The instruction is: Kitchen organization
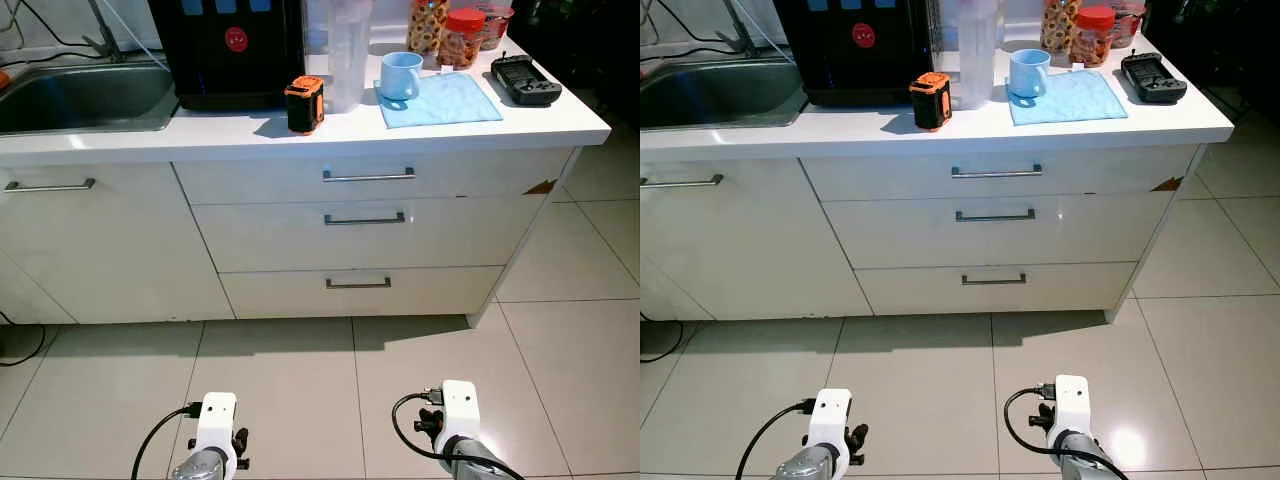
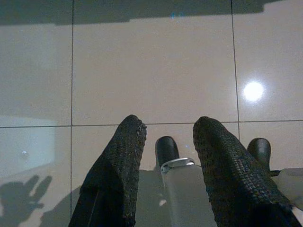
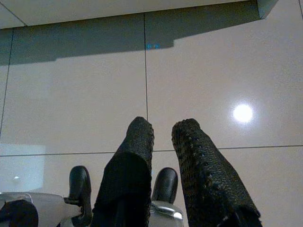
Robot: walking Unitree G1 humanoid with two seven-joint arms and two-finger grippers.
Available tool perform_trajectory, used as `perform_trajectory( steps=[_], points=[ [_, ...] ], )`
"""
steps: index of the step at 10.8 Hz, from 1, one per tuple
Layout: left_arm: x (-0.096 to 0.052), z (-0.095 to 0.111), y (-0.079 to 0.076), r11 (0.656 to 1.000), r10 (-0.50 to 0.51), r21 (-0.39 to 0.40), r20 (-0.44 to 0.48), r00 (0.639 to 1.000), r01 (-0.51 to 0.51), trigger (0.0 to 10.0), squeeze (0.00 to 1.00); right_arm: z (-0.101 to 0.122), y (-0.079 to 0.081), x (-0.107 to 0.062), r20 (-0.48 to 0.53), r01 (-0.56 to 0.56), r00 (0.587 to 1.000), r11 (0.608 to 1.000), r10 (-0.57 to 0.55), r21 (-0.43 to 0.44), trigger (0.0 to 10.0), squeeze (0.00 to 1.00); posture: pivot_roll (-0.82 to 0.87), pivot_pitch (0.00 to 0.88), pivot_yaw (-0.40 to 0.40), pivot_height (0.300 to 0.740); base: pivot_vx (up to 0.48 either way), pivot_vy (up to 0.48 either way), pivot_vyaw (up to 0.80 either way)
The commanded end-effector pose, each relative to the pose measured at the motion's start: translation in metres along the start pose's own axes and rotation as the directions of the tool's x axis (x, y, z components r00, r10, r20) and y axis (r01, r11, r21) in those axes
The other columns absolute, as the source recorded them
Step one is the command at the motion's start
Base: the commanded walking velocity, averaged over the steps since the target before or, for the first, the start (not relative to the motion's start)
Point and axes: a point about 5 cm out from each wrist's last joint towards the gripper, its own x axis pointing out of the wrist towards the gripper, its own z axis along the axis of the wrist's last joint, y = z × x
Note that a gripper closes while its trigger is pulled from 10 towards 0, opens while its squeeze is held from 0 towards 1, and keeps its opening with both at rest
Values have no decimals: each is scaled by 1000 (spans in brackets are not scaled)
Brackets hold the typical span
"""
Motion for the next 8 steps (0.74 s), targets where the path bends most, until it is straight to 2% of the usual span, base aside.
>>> perform_trajectory(
  steps=[1,3,8],
  points=[
    [0,1,3,1000,9,-3,-2,1000,-9,10000,0,3,2,1,0,-8,1000,1000,8,-4,10000,0,38,0,58,740,0,0,0],
    [0,-1,2,1000,9,-11,-8,1000,-9,10000,0,2,1,1,1,-7,1000,1000,7,-1,10000,0,34,0,59,740,0,0,0],
    [0,-2,3,1000,15,-9,-16,1000,-15,10000,0,2,3,1,-2,-14,1000,1000,14,-2,10000,0,39,0,58,740,0,475,0]
  ],
)
